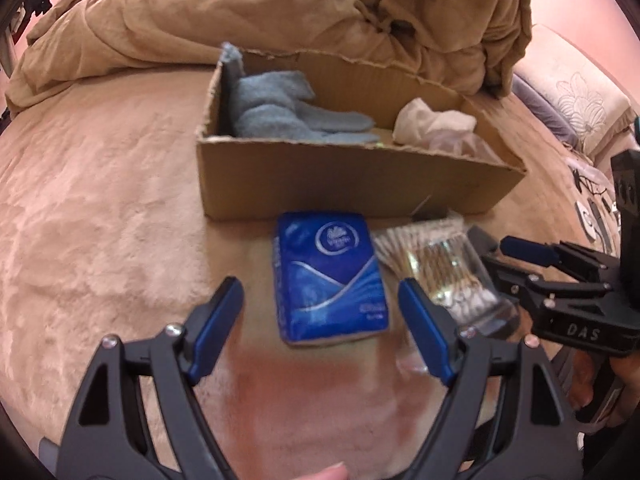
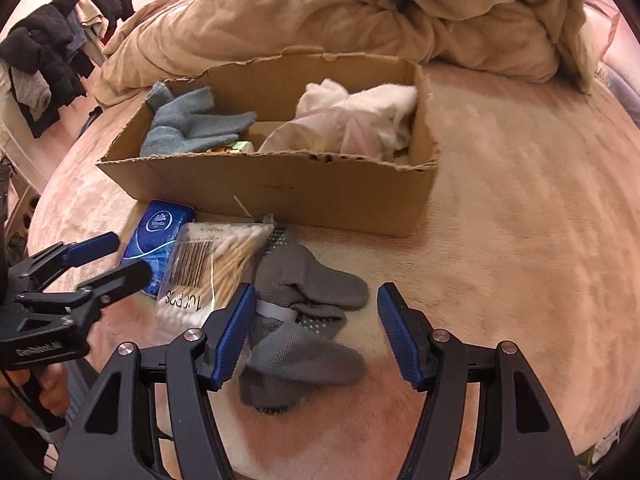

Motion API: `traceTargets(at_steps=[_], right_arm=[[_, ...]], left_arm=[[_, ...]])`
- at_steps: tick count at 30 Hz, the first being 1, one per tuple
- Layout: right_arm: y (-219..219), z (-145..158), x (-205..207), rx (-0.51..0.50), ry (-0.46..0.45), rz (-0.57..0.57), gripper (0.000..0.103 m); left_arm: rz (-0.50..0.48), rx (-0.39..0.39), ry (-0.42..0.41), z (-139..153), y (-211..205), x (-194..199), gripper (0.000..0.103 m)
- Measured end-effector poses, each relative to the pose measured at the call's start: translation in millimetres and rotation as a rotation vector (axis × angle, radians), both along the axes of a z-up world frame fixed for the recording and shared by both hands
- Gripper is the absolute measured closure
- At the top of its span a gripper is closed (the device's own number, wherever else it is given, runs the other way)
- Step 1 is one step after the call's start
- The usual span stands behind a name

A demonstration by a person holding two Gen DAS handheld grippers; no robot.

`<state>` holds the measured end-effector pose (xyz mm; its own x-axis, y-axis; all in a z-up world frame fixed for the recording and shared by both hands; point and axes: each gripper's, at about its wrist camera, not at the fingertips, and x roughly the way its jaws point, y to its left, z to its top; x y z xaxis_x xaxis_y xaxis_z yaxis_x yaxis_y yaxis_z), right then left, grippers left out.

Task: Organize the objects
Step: 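Grasp the blue tissue pack with the left tool while the right grasps the grey gloves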

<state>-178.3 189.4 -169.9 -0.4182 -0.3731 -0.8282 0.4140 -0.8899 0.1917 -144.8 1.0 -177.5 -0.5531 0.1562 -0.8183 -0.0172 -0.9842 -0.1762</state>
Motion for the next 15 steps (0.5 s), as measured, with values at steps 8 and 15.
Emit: traceTargets(at_steps=[8, 15], right_arm=[[-7, -9, -4, -0.001, -0.019, 0.027, 0.068], [2, 6, 8, -0.007, 0.003, 0.029, 0.072]], left_arm=[[-0.019, -0.085, -0.002, -15, 8, -7, 0.028], [-0.013, -0.080, 0.019, -2, 4, 4, 0.055]])
